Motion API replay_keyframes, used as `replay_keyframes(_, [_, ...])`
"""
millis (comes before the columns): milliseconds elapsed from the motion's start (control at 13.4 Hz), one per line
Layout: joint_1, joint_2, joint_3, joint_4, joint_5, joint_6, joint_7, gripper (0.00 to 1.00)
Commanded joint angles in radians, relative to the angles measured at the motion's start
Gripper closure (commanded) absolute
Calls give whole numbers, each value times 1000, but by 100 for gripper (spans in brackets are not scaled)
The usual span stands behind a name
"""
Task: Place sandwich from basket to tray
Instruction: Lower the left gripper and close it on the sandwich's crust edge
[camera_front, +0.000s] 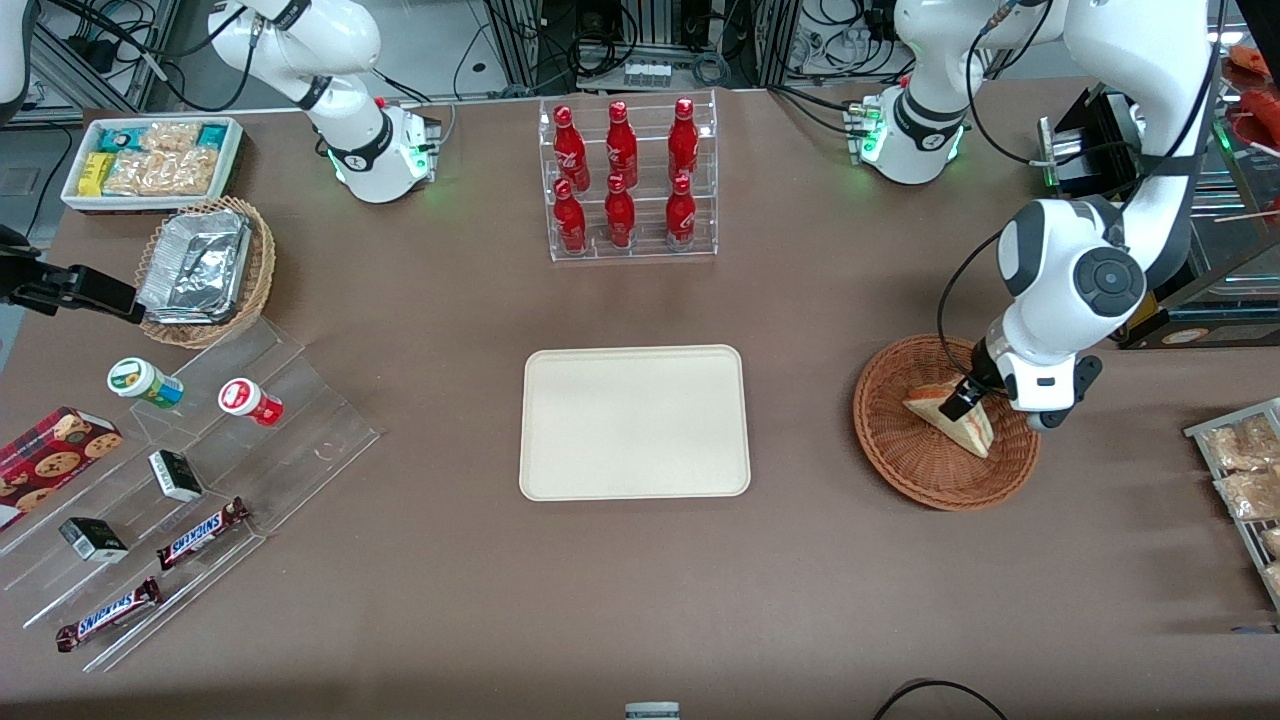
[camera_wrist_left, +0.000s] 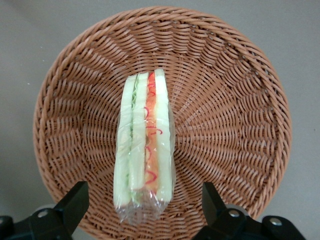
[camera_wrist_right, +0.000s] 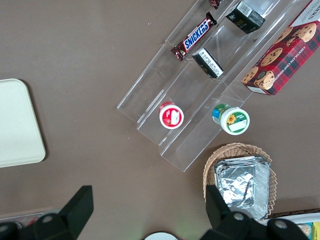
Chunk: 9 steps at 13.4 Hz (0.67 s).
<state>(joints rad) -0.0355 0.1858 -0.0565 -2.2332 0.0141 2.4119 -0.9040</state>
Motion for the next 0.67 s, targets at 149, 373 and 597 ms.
replay_keyframes(149, [19, 66, -5, -9, 17, 70, -44, 0])
replay_keyframes(373, [20, 76, -3, -11, 17, 78, -87, 77])
replay_keyframes(597, [19, 69, -3, -13, 17, 73, -92, 100])
